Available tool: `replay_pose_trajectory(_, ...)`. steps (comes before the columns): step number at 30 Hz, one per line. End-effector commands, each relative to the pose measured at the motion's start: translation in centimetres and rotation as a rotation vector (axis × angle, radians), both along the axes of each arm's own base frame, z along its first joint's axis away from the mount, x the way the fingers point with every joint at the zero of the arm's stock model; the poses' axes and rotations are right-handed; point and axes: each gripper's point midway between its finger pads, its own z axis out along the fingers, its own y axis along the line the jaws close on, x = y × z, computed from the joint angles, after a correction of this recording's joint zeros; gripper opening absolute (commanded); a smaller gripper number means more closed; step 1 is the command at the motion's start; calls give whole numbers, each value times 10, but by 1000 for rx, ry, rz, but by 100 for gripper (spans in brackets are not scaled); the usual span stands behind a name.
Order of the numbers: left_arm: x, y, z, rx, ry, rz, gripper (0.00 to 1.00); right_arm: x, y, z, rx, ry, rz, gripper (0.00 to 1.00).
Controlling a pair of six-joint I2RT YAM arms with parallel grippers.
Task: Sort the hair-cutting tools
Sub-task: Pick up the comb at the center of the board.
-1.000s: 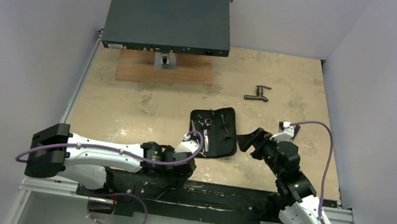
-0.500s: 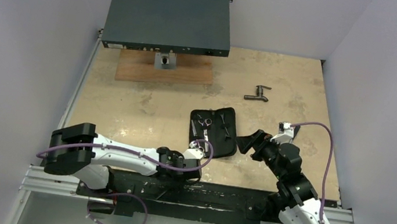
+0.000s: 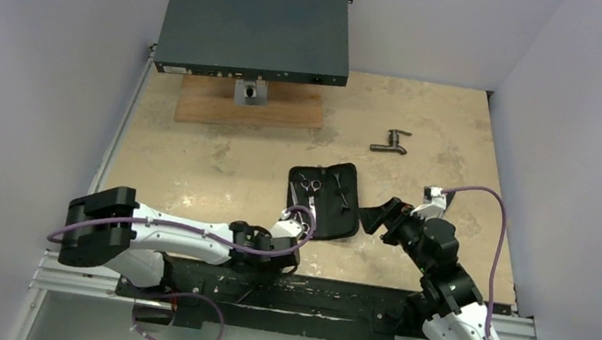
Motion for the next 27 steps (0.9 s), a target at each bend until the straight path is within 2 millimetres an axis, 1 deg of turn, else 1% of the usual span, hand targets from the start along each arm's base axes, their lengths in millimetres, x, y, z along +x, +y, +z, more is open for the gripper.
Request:
replay_pose_trajectory(1,9,7,-6,-40,-16,72,49,1,3,21,25,-43,15,87)
replay_pose_trajectory(7,7,0,-11,-68,11,79,46,1,3,21,26,-42,14,87)
replay_pose_trajectory(9,7,-1,-11,-68,13,78,41,1,3,22,27,-45,13,87)
replay_pose_trajectory(12,7,-2,-10,-71,12,77,30,1,3,21,28,-45,13,87)
replay_pose_trajectory(16,9,0,-1,-73,-3,77,22,1,3,22,27,-44,13,87)
replay_pose_trajectory(17,10,0,2,-76,-9,77,18,1,3,22,28,-45,12,87)
replay_pose_trajectory(18,11,1,7,-82,-16,78,14,1,3,23,28,-47,12,87)
replay_pose_trajectory(21,17,1,31,-113,-56,82,0,0,2,25,30,-51,13,87)
replay_pose_trajectory(25,27,7,74,-141,-130,82,0,-2,1,31,37,-63,11,87)
replay_pose_trajectory(27,34,7,97,-159,-175,75,0,-3,1,35,42,-72,9,87)
